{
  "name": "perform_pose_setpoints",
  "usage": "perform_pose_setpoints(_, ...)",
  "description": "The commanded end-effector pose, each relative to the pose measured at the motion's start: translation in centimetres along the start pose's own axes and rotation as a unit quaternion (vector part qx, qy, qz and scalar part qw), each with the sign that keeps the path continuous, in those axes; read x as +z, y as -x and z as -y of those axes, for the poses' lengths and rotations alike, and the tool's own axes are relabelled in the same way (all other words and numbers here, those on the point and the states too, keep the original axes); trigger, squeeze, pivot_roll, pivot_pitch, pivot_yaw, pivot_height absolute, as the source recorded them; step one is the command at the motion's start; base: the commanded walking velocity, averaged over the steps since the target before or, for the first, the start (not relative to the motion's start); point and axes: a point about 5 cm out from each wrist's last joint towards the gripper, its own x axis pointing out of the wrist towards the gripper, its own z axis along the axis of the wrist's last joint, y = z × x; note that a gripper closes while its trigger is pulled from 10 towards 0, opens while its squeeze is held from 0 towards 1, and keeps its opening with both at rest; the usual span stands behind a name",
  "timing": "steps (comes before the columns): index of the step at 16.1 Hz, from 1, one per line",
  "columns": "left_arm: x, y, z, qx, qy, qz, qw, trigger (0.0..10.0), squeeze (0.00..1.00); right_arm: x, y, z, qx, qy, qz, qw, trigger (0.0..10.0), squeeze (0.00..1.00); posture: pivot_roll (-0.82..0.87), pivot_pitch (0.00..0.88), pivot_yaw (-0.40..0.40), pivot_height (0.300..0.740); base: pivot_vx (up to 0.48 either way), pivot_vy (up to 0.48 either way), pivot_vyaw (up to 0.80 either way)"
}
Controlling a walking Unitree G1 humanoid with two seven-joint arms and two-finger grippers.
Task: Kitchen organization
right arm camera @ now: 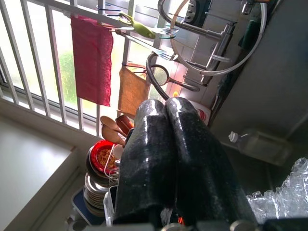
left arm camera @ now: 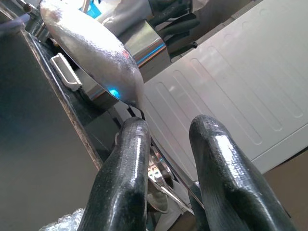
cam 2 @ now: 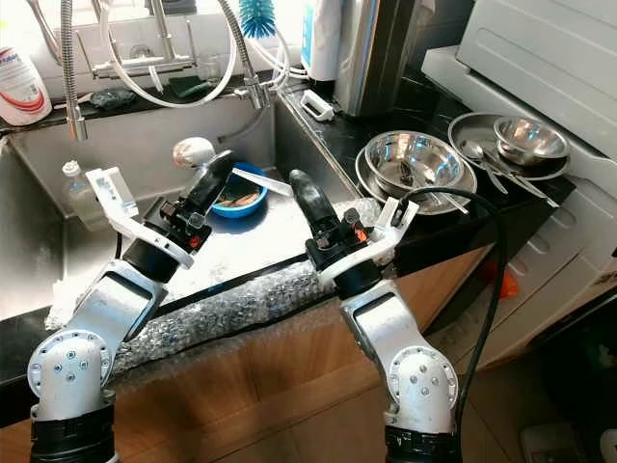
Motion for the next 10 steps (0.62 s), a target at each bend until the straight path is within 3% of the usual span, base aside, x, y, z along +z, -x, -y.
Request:
perform_pose_setpoints(1, -0.02, -0.16, 1.09, -0.03, 0.001, -0.001, 1.0, 10.0, 0.0, -2.85, 0.54, 0.1, 0.003, -0.06, -0.007, 0.998, 10.0, 0.0, 0.02, 0.079, -0.037, 0.74, 0.0, 0.0, 0.0)
perform_pose_setpoints(10, -0.09, -0.31, 1.01, -0.027, 0.004, 0.002, 1.0, 10.0, 0.0, -2.97, 0.71, -0.34, 0.022, -0.074, -0.014, 0.997, 10.0, 0.0, 0.02, 0.081, -0.038, 0.74, 0.0, 0.0, 0.0)
